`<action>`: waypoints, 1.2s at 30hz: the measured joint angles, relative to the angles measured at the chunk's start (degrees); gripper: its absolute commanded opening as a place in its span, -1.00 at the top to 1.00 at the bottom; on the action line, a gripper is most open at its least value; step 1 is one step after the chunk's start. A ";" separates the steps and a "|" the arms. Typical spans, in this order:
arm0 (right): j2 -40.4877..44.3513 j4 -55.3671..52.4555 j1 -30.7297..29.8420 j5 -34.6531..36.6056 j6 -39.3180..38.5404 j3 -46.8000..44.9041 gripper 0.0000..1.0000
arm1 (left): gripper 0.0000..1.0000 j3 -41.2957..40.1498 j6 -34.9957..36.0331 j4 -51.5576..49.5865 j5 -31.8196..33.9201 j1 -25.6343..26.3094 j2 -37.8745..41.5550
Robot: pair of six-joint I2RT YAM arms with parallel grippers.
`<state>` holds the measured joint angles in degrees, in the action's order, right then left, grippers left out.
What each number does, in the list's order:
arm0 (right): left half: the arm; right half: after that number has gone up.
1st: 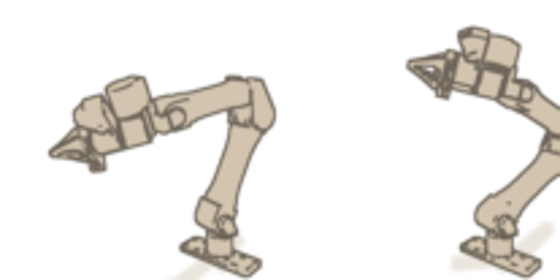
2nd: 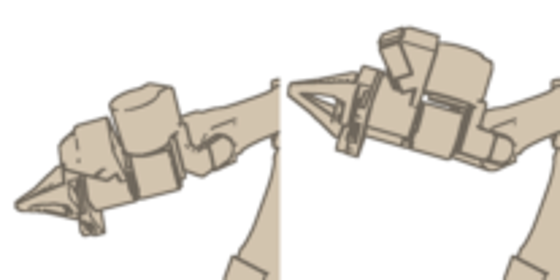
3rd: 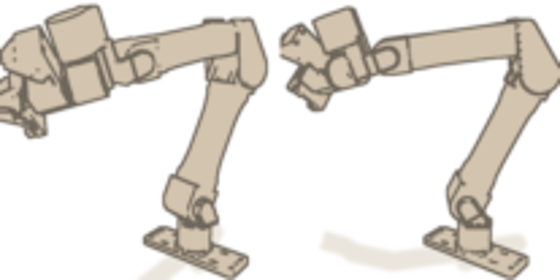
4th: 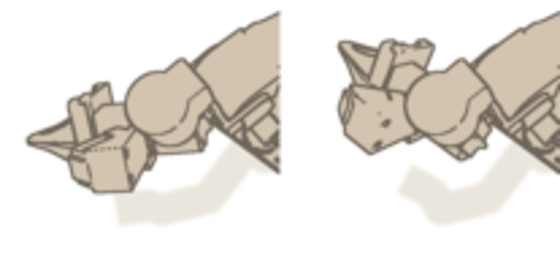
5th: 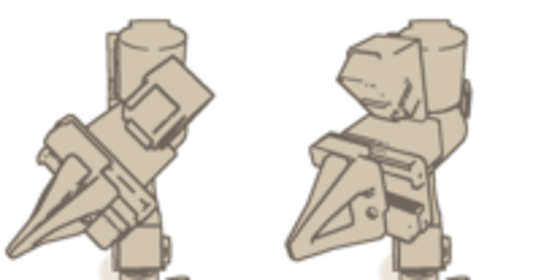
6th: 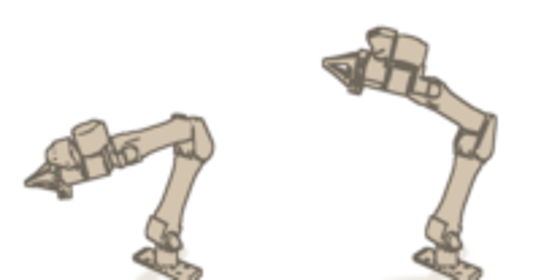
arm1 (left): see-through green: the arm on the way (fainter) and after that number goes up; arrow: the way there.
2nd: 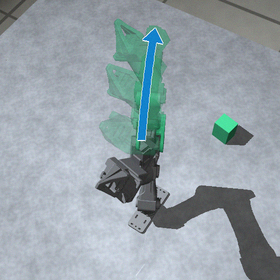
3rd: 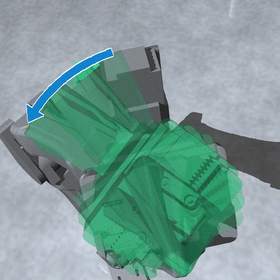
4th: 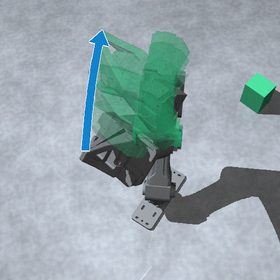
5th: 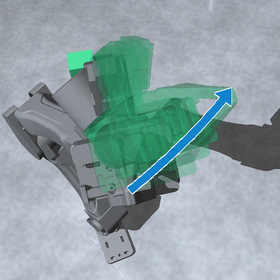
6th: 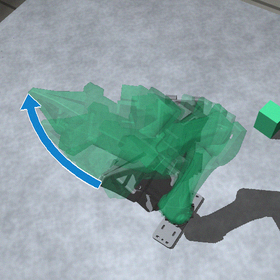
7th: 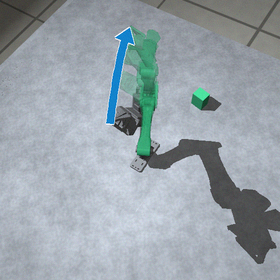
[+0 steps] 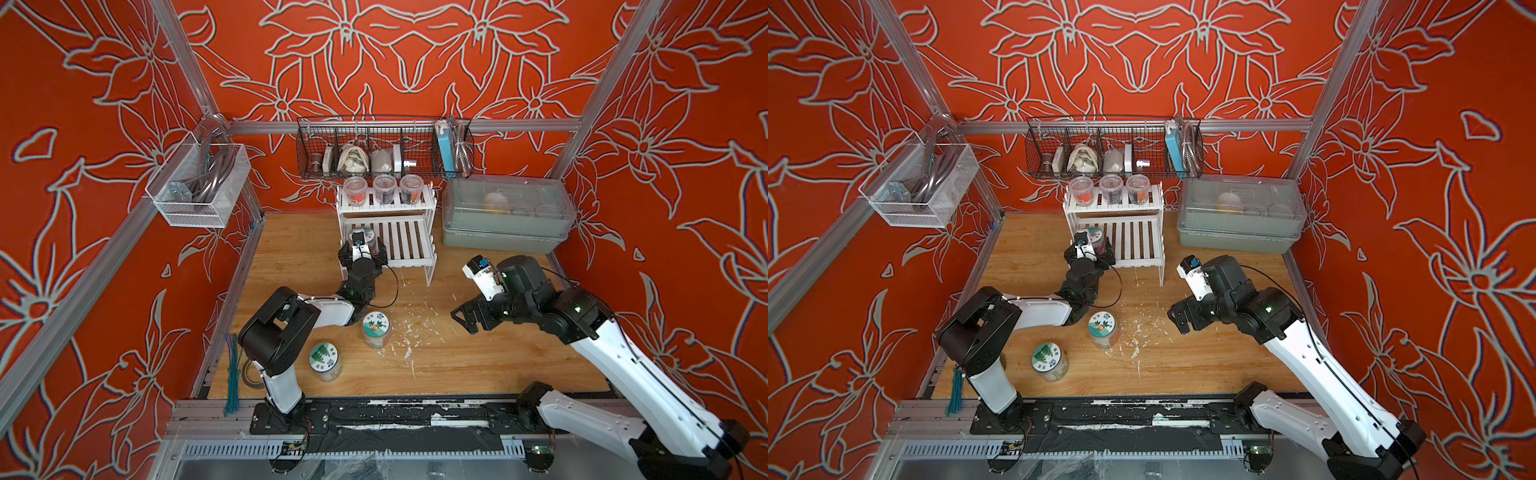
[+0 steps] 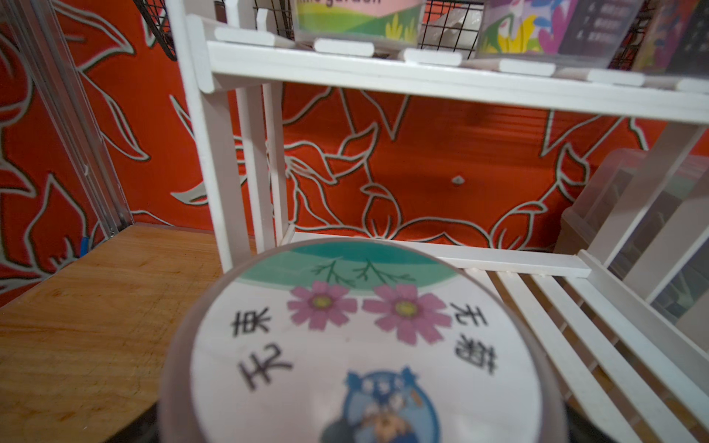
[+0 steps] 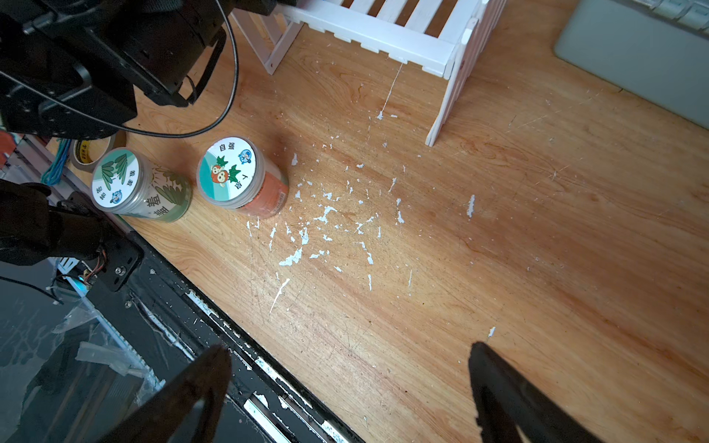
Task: Place the seed container on the shelf
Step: Place the seed jar on the shelf.
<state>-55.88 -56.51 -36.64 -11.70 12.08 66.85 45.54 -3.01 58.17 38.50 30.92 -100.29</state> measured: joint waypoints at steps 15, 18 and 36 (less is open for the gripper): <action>-0.42 -0.02 0.02 -0.83 -0.39 0.00 -0.99 | -0.97 -1.38 -4.57 -10.88 -0.11 -0.02 7.93; -0.46 -0.02 0.07 -0.87 -0.42 0.00 -0.99 | -0.97 -1.49 -5.14 -13.20 -0.20 -0.13 10.10; -0.48 -0.04 0.26 -1.44 -0.72 -0.15 -0.99 | -0.76 -6.40 -9.16 -22.38 -3.63 -0.17 18.69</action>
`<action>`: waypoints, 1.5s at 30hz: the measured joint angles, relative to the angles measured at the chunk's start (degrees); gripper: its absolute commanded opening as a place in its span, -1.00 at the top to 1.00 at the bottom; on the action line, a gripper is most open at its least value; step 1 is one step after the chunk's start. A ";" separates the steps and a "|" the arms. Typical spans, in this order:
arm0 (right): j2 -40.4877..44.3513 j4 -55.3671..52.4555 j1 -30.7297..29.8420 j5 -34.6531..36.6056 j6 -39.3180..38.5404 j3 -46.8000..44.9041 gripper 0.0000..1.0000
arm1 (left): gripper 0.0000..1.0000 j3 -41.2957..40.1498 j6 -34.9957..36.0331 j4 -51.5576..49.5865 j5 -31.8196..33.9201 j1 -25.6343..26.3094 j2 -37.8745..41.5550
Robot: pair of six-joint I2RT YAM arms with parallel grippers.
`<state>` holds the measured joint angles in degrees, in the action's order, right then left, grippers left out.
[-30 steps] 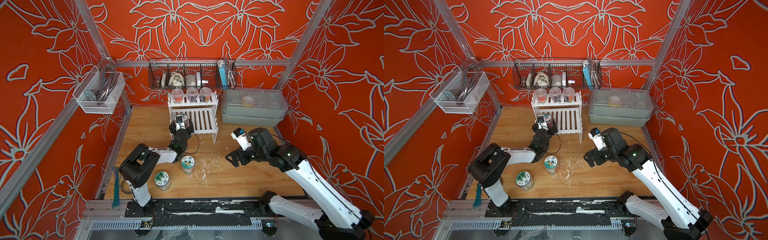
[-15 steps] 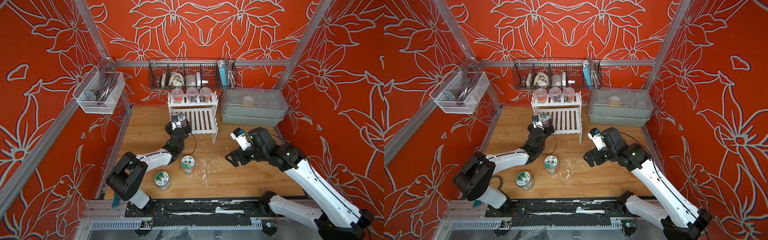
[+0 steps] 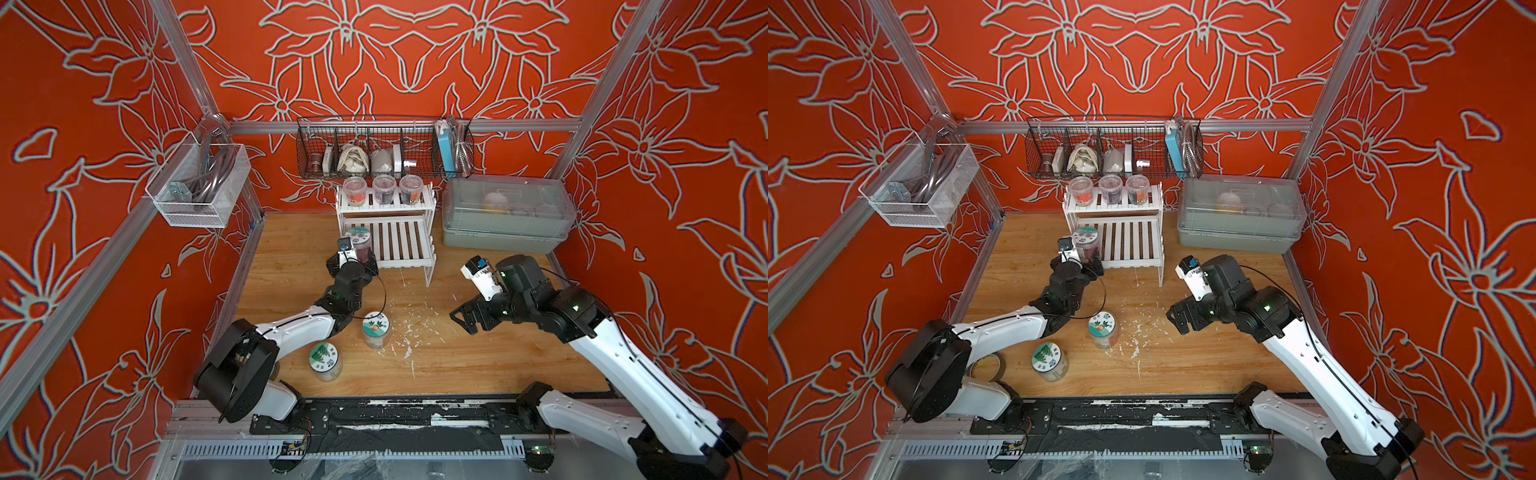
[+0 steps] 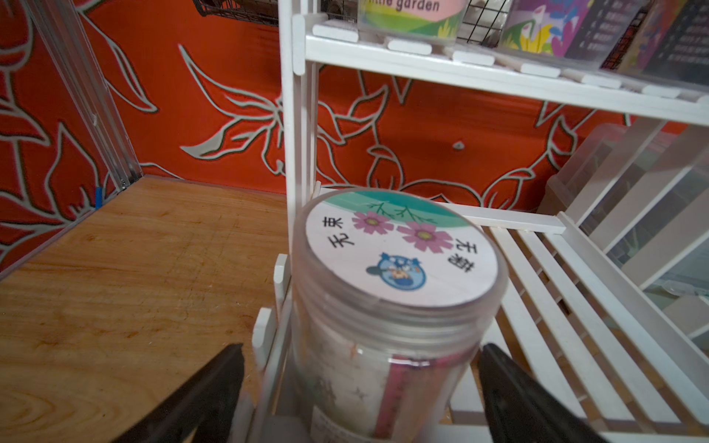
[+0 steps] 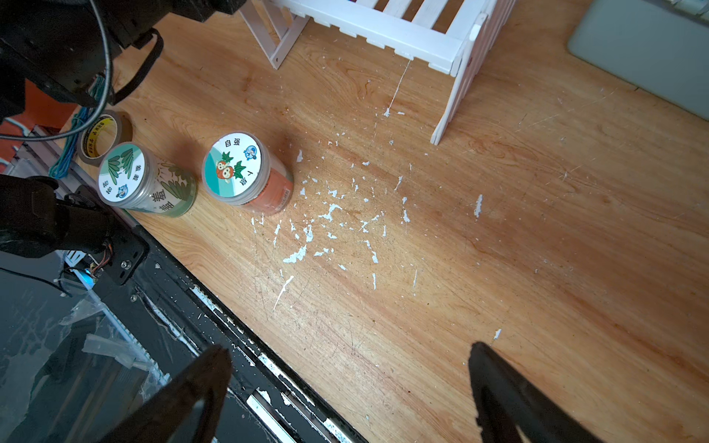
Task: Place the seed container on the shelf
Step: Place the seed jar on the shelf.
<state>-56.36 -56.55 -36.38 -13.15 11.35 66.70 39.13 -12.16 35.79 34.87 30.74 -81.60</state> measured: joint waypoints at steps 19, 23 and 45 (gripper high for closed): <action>-0.26 -0.02 0.13 -0.44 -0.09 -0.92 -0.99 | -0.41 0.26 -0.44 -0.59 -2.32 -0.11 -2.23; -0.26 0.00 0.13 -0.46 -0.11 -0.94 -0.99 | -0.40 2.01 -0.11 -0.52 -3.41 -0.79 -4.22; -0.37 1.75 0.39 -2.49 0.24 -3.85 -0.99 | -0.54 5.70 -1.44 -7.85 -13.22 -3.76 -1.16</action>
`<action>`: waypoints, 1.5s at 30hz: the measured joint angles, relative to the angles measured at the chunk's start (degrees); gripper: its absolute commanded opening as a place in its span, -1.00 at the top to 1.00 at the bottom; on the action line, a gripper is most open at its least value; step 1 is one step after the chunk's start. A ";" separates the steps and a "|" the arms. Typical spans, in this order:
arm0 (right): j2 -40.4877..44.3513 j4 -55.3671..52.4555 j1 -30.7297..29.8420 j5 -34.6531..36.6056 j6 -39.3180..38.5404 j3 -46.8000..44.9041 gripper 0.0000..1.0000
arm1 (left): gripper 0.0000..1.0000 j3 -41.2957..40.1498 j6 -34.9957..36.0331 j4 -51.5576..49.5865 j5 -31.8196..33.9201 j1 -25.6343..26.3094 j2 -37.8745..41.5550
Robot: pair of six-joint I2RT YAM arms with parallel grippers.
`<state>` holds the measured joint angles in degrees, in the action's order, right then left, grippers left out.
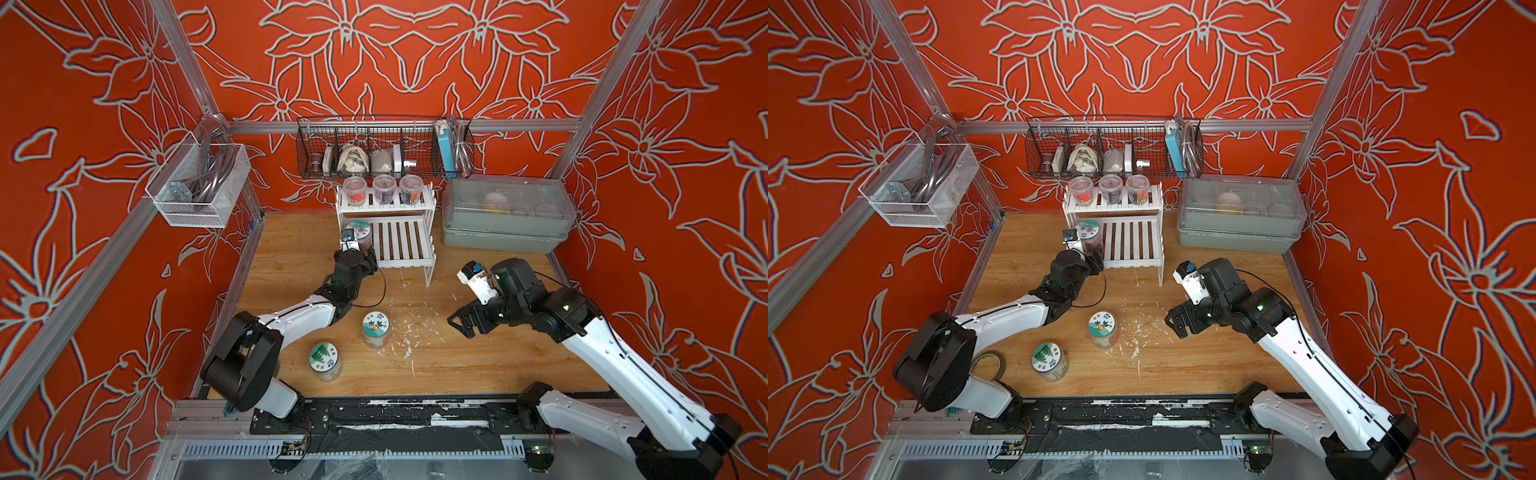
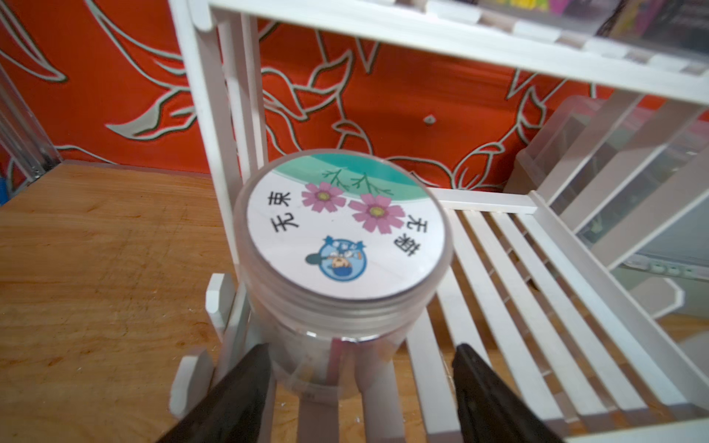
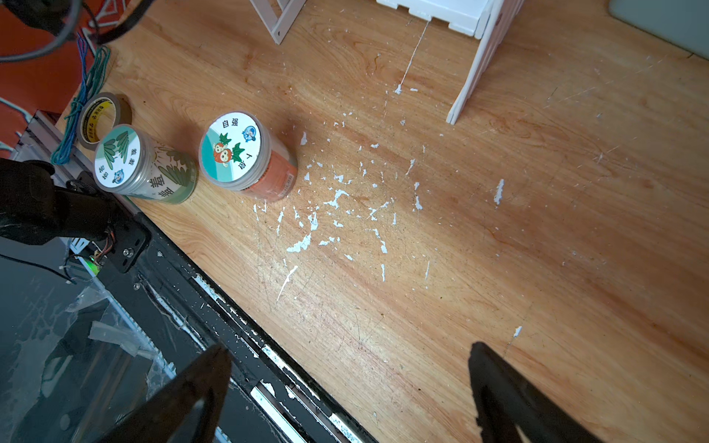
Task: Place the seed container on the shelf
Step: Place the seed jar on the shelf, then pick up the seed jar at the center of the board.
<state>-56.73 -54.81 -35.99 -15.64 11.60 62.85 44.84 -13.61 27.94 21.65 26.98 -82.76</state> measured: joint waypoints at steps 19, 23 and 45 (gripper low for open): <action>-2.16 7.02 -0.07 -1.99 4.90 -2.97 -0.99 | -0.98 -2.64 -5.53 -34.93 -14.53 -0.04 36.22; -2.64 9.70 -1.11 -1.79 6.91 -4.85 -0.99 | -0.98 -2.29 -5.57 -42.56 -16.44 -0.04 39.93; -18.40 25.77 -21.05 5.79 10.62 -7.80 -0.99 | -0.98 -3.28 -11.32 -66.20 -22.84 -0.04 45.38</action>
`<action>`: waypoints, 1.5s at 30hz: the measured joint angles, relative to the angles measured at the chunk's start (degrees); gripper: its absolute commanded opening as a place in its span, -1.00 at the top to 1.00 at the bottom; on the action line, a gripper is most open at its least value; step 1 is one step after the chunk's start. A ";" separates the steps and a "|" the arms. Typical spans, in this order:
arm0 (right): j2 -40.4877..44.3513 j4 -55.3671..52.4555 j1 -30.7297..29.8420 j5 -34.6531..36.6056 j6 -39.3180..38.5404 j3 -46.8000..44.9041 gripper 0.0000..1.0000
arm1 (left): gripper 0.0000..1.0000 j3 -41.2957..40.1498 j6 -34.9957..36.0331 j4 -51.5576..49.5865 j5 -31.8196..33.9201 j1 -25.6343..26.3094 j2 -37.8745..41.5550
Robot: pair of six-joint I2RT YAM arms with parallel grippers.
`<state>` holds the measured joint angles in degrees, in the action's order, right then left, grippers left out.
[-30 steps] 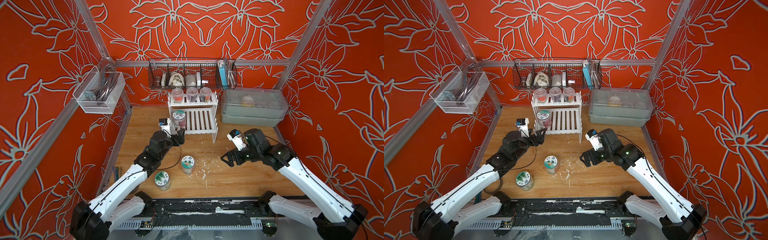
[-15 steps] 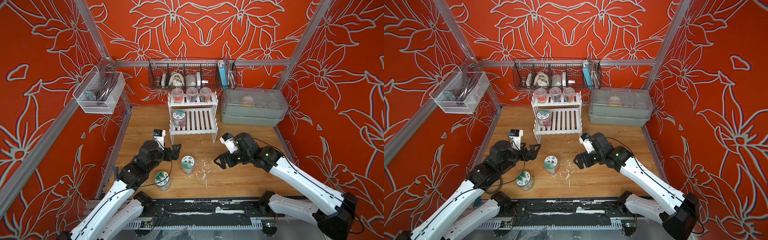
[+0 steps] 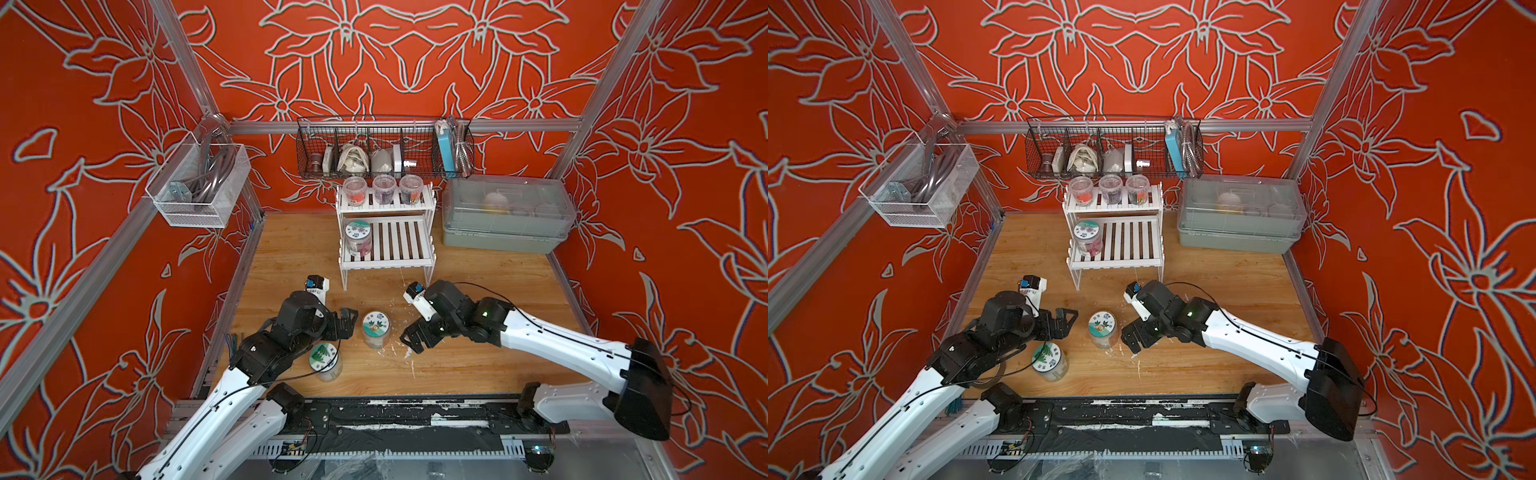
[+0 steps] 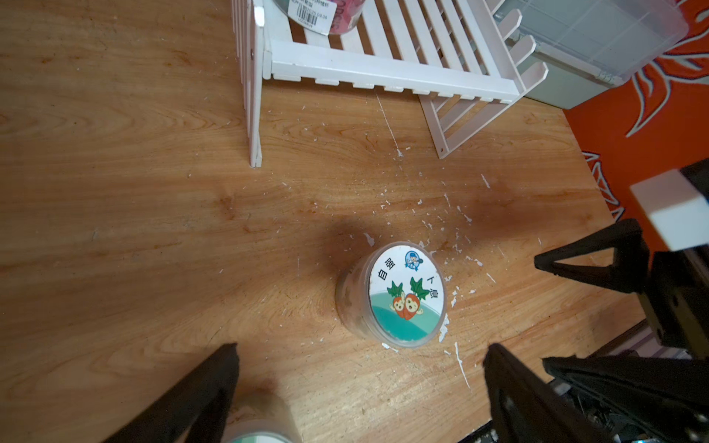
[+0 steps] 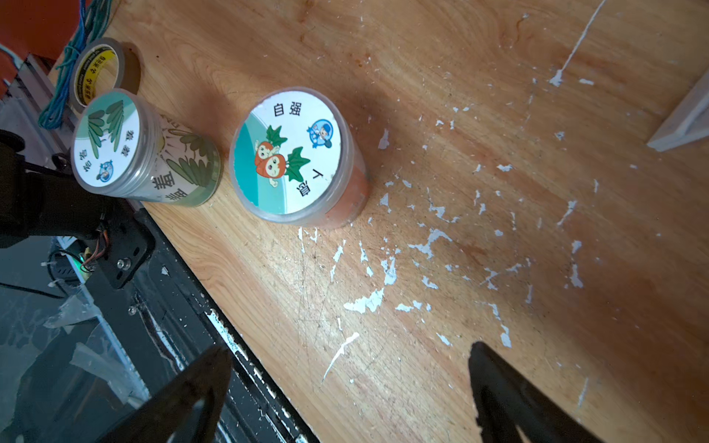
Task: Place the seed container on the shelf
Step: Pick up the seed jar at the center of the board.
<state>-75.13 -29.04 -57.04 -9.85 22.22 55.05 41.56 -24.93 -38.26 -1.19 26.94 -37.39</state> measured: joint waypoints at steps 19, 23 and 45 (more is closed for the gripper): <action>-2.03 5.01 -2.14 0.98 -1.40 -1.40 -0.99 | -0.98 1.14 -0.87 3.69 -3.72 8.81 -19.98; 1.62 4.33 -2.14 2.05 -2.36 -2.84 -0.99 | -0.98 3.37 -0.61 4.48 -1.38 12.59 -25.83; 13.62 2.91 1.64 2.86 -4.81 -8.90 -0.99 | -0.98 11.69 1.38 1.73 8.72 18.14 -41.66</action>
<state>-61.52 -26.13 -55.40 -6.98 17.41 46.15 53.25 -23.55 -36.53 7.53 45.08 -79.05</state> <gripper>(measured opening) 0.994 0.989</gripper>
